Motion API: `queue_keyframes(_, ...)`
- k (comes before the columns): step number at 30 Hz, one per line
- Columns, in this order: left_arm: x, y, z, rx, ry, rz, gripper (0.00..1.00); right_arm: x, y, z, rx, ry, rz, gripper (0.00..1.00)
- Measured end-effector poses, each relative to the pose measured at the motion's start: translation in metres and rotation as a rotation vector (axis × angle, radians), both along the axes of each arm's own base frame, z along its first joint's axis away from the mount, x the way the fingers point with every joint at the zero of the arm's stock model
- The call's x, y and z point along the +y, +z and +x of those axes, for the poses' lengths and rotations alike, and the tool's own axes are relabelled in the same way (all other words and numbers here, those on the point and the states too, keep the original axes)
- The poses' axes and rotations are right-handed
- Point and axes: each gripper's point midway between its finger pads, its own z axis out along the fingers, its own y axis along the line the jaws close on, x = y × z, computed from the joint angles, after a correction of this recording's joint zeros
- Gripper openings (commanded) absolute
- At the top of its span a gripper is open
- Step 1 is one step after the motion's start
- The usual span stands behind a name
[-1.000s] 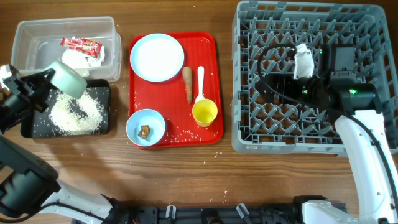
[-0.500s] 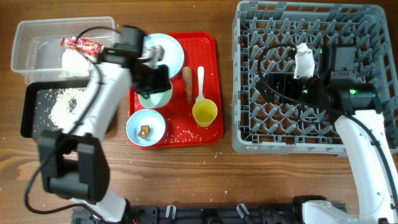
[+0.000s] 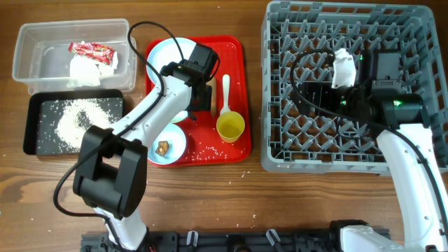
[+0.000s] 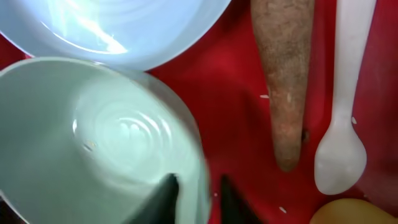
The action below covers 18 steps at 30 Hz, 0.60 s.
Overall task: Sort waste into correct bins and load items into the dishwasher rack
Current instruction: 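Return the empty mint bowl to the red tray with the left gripper, then grasp the light-blue bowl with the left gripper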
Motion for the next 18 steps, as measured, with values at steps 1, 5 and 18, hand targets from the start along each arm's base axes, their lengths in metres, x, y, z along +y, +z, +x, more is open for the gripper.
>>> queue_keyframes(1,-0.001,0.0,-0.001,0.006,0.002,-0.006,0.45,0.0,0.0,0.0,0.0,0.0,0.0,1.0)
queue_keyframes(5,0.008,-0.001,-0.025,0.11,0.004,0.029,0.51,0.0,0.0,0.0,-0.001,0.0,-0.001,1.0)
queue_keyframes(18,0.025,0.024,-0.085,0.213,0.107,-0.003,0.43,-0.001,0.0,0.001,-0.002,-0.001,-0.004,1.0)
